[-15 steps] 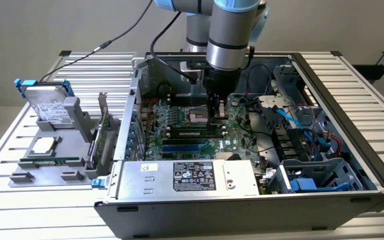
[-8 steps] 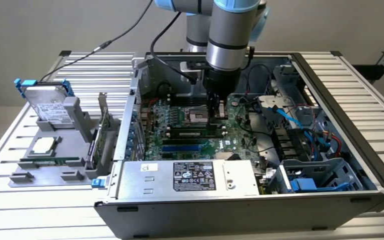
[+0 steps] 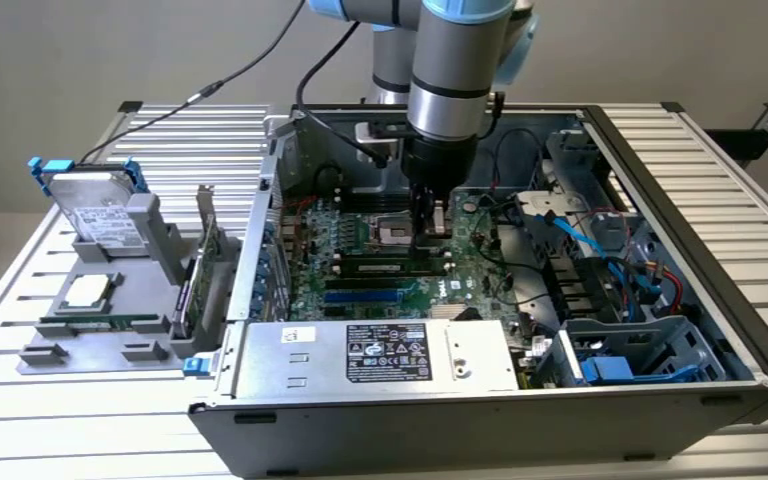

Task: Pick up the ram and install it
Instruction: 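Press down the ram until it locks into place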

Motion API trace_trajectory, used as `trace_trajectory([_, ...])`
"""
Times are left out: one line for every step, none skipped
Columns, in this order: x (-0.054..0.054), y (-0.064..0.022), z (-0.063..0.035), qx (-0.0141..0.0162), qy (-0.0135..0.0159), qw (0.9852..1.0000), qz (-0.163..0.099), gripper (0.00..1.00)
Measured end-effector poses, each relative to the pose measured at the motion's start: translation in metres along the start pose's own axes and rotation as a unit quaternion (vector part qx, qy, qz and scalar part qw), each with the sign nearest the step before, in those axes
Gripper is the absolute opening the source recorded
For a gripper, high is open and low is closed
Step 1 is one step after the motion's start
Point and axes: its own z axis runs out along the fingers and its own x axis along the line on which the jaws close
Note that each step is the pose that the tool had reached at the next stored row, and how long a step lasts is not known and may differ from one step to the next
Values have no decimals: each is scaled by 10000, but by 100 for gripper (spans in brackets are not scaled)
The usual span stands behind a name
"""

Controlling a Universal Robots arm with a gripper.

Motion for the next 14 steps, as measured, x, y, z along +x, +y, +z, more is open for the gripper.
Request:
trace_trajectory([-1, 21, 0, 1, 0, 10000, 0, 10])
trace_trajectory([-1, 45, 0, 2, 1, 10000, 0, 10])
trace_trajectory([-1, 70, -1, 3, 2, 10000, 0, 10])
trace_trajectory([-2, 96, 0, 4, 2, 10000, 1, 10])
trace_trajectory([-3, 123, 0, 6, 2, 10000, 1, 10])
trace_trajectory([-3, 151, 0, 7, 2, 10000, 1, 10])
trace_trajectory([-4, 178, 0, 8, 2, 10000, 1, 10])
trace_trajectory([-5, 205, 0, 10, 3, 10000, 1, 10])
trace_trajectory([-5, 230, 0, 11, 3, 10000, 1, 10])
trace_trajectory([-6, 260, -1, 12, 3, 10000, 2, 10])
trace_trajectory([-7, 287, 0, 14, 3, 10000, 2, 10])
trace_trajectory([-7, 315, 0, 15, 3, 10000, 2, 10])
trace_trajectory([-8, 342, 1, 17, 3, 10000, 2, 10])
trace_trajectory([-9, 369, 1, 18, 3, 10000, 2, 10])
